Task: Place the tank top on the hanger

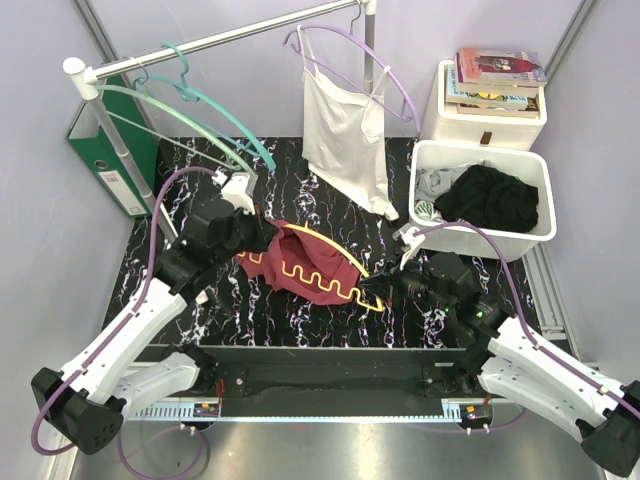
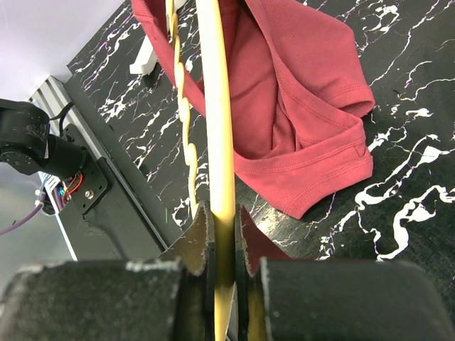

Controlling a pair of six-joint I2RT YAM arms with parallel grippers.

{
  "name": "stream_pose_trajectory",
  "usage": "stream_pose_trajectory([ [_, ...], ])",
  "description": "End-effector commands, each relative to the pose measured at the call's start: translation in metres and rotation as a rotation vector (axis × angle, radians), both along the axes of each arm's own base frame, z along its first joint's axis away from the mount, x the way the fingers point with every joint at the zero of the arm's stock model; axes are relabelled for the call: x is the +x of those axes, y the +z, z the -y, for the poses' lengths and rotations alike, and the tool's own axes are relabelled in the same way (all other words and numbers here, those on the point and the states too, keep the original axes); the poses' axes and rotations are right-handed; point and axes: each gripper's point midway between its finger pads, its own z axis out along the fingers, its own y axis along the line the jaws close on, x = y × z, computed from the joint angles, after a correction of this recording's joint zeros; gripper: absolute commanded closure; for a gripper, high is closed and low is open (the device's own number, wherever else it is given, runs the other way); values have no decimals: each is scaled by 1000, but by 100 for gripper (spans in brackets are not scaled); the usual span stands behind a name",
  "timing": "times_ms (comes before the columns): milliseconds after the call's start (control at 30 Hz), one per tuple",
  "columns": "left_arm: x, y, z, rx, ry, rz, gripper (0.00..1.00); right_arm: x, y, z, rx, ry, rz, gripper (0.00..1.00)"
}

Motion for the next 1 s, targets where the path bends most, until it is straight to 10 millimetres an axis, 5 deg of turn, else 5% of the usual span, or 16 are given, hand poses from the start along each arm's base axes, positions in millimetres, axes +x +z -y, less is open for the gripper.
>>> stream_pose_trajectory([
  [0,10,5,-25,60,134,48,100,4,32,-9,94,6,87,100],
  [200,14,7,-39,88,195,81,89,4,29,-7,87,-1,78,100],
  [467,0,19,-8,28,45,119,75,6,26,-12,95,1,72,100],
  [600,-5,17,5,30,-7,120,44,6,26,-15,99,5,68,100],
  [700,-3,17,5,12,11,130,30,6,27,-16,108,6,71,100],
  [967,6,20,24,-47,4,143,28,4,25,-27,104,27,69,100],
])
